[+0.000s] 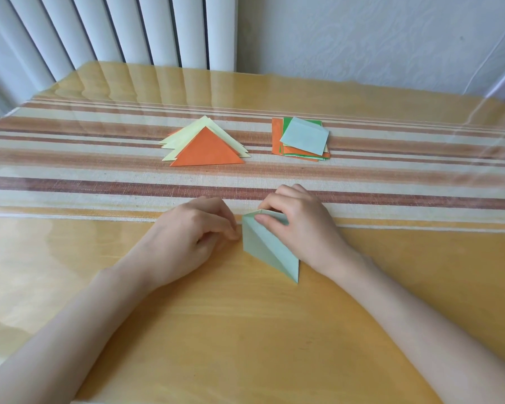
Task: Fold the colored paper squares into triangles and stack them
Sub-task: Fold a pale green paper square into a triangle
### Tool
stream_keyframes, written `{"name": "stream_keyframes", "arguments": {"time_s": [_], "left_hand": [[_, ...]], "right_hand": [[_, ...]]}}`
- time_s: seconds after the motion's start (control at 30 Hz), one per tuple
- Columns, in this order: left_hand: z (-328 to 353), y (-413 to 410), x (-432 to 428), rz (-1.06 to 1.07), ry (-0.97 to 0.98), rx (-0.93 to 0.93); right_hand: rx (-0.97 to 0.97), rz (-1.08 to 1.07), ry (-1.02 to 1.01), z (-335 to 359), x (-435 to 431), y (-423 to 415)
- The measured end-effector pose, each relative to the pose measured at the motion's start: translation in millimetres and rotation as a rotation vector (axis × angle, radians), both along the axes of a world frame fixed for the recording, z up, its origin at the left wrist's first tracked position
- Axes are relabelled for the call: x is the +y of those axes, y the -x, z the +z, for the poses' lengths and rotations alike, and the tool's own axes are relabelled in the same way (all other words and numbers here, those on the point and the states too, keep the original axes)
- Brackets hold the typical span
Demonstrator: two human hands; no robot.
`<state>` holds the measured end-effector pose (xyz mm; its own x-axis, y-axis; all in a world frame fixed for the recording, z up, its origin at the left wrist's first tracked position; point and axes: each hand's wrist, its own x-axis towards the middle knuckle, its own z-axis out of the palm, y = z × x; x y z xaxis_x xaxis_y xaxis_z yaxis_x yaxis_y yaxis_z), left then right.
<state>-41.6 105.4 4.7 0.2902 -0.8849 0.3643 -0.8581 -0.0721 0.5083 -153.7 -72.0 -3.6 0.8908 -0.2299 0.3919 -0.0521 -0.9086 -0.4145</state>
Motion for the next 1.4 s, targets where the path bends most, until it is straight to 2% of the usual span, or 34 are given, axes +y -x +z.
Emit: {"name": "stream_keyframes", "arguments": {"time_s": [0.13,0.33,0.43,0.5,0.6,0.73,0.9,1.07,1.4], "left_hand": [[-1.4,2.6,-1.7,0.029,0.010,-0.023],[-0.4,12.3,-6.7,0.174,0.068,0.090],[-3.0,10.1,-7.9,0.186,0.025,0.097],[-4.8,9.0,-6.9,0.158,-0.017,0.037],[-4.6,8.7,-5.3,0.123,-0.037,-0.078],[-4.7,12.9,-6.1,0.089,-0.080,-0.259],[-4.6,19.1,-7.7,0.142,-0.086,-0.344],[-3.2,21.9,-8.4,0.178,-0.093,-0.355],[-4.3,19.5,-6.8,0.178,-0.110,-0.274]], "right_hand": [[-0.053,0.072,0.212,-3.8,-2.2,-2.4],[-0.098,0.137,0.338,-2.3,-4.8,-0.1],[-0.092,0.163,0.475,-0.3,-5.1,3.3],[-0.072,0.197,0.513,1.8,-6.0,12.6],[0.032,0.206,0.525,3.8,-4.7,31.1],[0.185,0.111,0.496,5.2,5.6,44.3],[0.209,0.042,0.502,8.3,14.4,40.6],[0.174,-0.019,0.528,9.1,5.0,55.0],[0.122,-0.152,0.413,14.5,0.9,79.4]]}}
